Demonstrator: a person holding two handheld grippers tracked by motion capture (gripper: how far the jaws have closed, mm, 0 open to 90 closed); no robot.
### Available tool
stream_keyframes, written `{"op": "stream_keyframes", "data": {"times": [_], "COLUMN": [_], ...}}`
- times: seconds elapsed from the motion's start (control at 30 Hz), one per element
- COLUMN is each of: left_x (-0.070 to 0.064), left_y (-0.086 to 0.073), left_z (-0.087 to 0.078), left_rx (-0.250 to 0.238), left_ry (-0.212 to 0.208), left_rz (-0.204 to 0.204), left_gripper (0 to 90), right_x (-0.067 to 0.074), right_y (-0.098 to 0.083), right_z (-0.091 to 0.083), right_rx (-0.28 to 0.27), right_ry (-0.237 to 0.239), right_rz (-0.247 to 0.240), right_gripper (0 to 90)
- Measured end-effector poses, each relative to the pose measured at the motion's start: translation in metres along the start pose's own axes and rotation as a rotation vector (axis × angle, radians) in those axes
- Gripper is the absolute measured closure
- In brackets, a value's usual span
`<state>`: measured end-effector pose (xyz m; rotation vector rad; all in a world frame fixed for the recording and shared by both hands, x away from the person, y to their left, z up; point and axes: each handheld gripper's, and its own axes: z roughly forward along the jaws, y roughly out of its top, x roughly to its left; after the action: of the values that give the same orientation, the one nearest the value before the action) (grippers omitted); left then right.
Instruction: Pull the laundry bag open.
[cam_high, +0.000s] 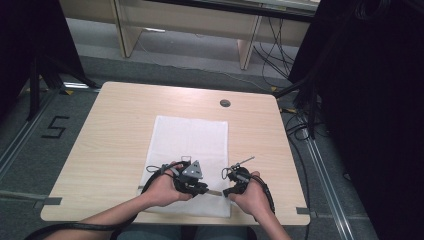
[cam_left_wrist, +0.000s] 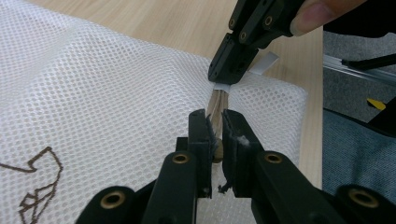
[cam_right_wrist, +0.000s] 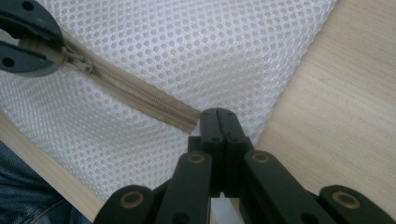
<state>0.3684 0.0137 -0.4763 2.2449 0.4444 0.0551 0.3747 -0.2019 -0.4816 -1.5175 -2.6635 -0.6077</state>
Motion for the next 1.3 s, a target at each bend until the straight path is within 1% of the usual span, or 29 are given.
{"op": "stream_keyframes", "data": {"times": [0.03,0.07,0.1,0.17,0.23,0.27,0.4,0.43,0.47,0.63,0.67,0.77,1.0,1.07,1.1,1.13,1.17,1.2,1.3], "left_x": [0.002,0.0,0.0,0.003,0.002,0.001,0.001,0.003,0.002,0.002,0.003,0.003,0.003,0.004,0.004,0.005,0.006,0.005,0.005], "left_y": [0.0,-0.001,-0.002,-0.004,-0.004,-0.004,-0.004,-0.003,-0.003,-0.005,-0.006,-0.006,-0.006,-0.006,-0.006,-0.006,-0.006,-0.006,-0.006], "left_z": [0.0,-0.001,-0.002,-0.004,-0.004,-0.003,-0.005,-0.005,-0.006,-0.007,-0.008,-0.01,-0.01,-0.011,-0.011,-0.012,-0.012,-0.012,-0.012], "left_rx": [-0.004,-0.01,-0.004,-0.009,-0.004,-0.011,-0.01,-0.013,-0.014,-0.003,-0.01,-0.011,-0.007,-0.009,-0.005,-0.009,-0.012,-0.007,-0.006], "left_ry": [-0.003,-0.003,-0.002,-0.007,-0.001,-0.003,-0.002,-0.002,-0.002,0.003,-0.004,-0.001,-0.003,0.002,0.003,0.004,-0.006,0.003,-0.003], "left_rz": [0.018,-0.002,0.0,0.005,0.007,-0.009,-0.006,0.013,-0.007,0.003,0.003,-0.012,-0.006,0.004,-0.008,-0.001,0.001,-0.008,0.013], "left_gripper": [81.9,82.0,82.0,81.9,81.9,82.0,81.9,81.9,82.0,81.9,81.9,81.9,81.9,82.0,82.0,82.0,82.0,82.0,81.9], "right_x": [0.0,0.0,0.0,0.0,0.0,0.0,0.0,0.0,0.0,0.0,0.0,0.0,0.0,0.0,0.0,0.0,0.0,0.0,0.0], "right_y": [0.0,0.0,0.0,0.0,0.0,0.0,0.0,0.0,0.0,0.0,0.0,0.0,0.0,0.0,0.0,0.0,0.0,0.0,0.0], "right_z": [0.0,0.0,0.0,0.0,0.0,0.0,0.0,0.0,0.0,0.0,0.0,0.0,0.0,0.0,0.0,0.0,0.0,0.0,0.0], "right_rx": [0.0,0.0,0.001,0.0,0.004,0.004,0.0,0.003,0.003,0.003,0.003,0.003,0.004,0.0,0.002,0.004,0.003,0.004,0.003], "right_ry": [0.0,0.0,0.0,0.001,-0.001,-0.002,0.0,-0.004,-0.004,0.0,0.001,-0.002,-0.002,-0.003,-0.002,-0.001,0.0,-0.001,0.0], "right_rz": [0.0,0.001,0.001,0.0,-0.003,-0.001,-0.003,-0.001,-0.002,0.002,0.002,0.001,0.001,0.001,0.001,0.004,0.004,0.004,0.003], "right_gripper": [90.0,90.0,90.0,90.0,90.0,90.0,90.0,90.0,90.0,90.0,90.0,90.0,90.0,90.0,90.0,90.0,90.0,90.0,90.0]}}
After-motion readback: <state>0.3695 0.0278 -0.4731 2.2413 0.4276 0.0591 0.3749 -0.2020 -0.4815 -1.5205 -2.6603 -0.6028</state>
